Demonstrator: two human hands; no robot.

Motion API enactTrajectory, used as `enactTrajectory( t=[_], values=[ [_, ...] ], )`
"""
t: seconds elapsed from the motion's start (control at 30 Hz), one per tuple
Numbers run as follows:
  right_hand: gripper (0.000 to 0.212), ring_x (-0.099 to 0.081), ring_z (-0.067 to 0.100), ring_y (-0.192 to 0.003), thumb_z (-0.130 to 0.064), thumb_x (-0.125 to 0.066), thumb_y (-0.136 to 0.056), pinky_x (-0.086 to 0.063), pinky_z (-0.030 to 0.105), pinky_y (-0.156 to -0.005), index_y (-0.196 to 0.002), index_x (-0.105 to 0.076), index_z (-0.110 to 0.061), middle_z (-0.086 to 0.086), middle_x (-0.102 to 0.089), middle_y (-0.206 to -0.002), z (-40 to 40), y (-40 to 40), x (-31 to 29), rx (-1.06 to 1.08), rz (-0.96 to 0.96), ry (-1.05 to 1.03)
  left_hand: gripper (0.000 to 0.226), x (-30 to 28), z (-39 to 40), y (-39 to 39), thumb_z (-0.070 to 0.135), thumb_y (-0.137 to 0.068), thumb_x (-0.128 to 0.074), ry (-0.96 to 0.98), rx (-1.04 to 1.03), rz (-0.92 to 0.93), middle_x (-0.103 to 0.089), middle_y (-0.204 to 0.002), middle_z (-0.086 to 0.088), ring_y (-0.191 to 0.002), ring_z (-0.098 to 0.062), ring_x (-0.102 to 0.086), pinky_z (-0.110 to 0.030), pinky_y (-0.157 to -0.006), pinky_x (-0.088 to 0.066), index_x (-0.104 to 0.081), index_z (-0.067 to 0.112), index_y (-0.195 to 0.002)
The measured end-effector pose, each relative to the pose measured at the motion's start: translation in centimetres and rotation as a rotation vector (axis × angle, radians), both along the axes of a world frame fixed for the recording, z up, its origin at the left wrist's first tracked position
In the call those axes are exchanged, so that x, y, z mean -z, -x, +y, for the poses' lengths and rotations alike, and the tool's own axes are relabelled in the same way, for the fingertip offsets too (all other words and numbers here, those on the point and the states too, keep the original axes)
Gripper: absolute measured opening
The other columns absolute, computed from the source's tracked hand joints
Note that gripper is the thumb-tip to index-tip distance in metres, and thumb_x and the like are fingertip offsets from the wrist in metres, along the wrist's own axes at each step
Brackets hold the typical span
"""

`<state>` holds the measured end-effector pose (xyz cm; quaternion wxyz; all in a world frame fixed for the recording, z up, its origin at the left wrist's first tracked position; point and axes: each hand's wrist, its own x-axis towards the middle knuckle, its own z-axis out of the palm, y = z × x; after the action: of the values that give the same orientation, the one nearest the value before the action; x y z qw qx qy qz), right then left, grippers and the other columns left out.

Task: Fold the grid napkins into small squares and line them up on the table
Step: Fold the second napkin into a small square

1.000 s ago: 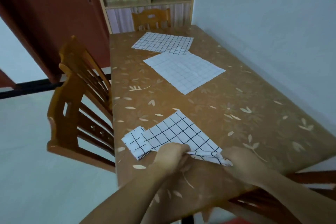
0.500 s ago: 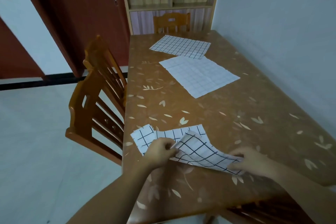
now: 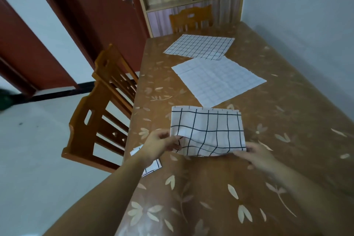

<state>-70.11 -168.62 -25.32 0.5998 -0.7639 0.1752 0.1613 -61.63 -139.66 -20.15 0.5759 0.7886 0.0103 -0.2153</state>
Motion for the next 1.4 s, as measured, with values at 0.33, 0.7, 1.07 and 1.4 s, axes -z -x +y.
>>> enactTrajectory(
  t=[0.33,0.7,1.07,1.4],
  values=[
    [0.015,-0.074,0.023,-0.083,-0.009,-0.066,-0.089,-0.059,0.031,-0.071,-0.101,-0.063,-0.001,0.018,-0.071,-0.099,-2.5,-10.8,-8.0,0.343,-0.177,-0.181,0.032,-4.5,-3.7,-8.5,0.031,-0.099,-0.053,0.084,-0.092,-0.110,-0.074,-0.096,-0.009,-0.081,-0.017,-0.073,-0.037,-0.081,-0.057,-0.066,0.002,-0.105],
    [0.011,-0.072,0.021,-0.090,-0.013,-0.070,-0.086,-0.055,0.043,-0.089,-0.097,-0.072,-0.016,0.008,-0.074,-0.103,-4.0,-8.0,-1.9,0.124,-0.045,0.041,0.037,3.5,-2.2,-8.2,0.042,-0.085,-0.070,-0.042,0.033,-0.195,-0.065,-0.062,-0.013,-0.065,-0.023,-0.063,-0.051,-0.077,-0.055,-0.072,0.010,-0.067],
    [0.014,-0.062,0.000,-0.066,-0.019,-0.062,-0.092,-0.044,0.017,-0.054,-0.103,-0.070,-0.019,-0.006,-0.072,-0.093,-2.8,-2.0,6.8,-0.076,0.311,0.167,0.049,13.2,-0.9,-2.4,0.044,-0.084,-0.071,-0.331,0.262,0.185,-0.044,-0.045,0.000,-0.042,-0.015,-0.046,-0.022,-0.047,-0.041,-0.049,0.019,-0.048],
    [0.012,-0.052,0.011,-0.051,-0.025,-0.066,-0.090,-0.035,0.022,-0.047,-0.093,-0.072,-0.015,-0.006,-0.064,-0.063,-3.0,-3.8,7.1,0.195,0.274,0.088,0.034,13.2,-2.6,-4.4,0.031,-0.090,-0.067,-0.180,0.119,0.252,-0.051,-0.049,0.001,-0.039,-0.011,-0.042,-0.021,-0.040,-0.037,-0.061,0.013,-0.062]
  ],
)
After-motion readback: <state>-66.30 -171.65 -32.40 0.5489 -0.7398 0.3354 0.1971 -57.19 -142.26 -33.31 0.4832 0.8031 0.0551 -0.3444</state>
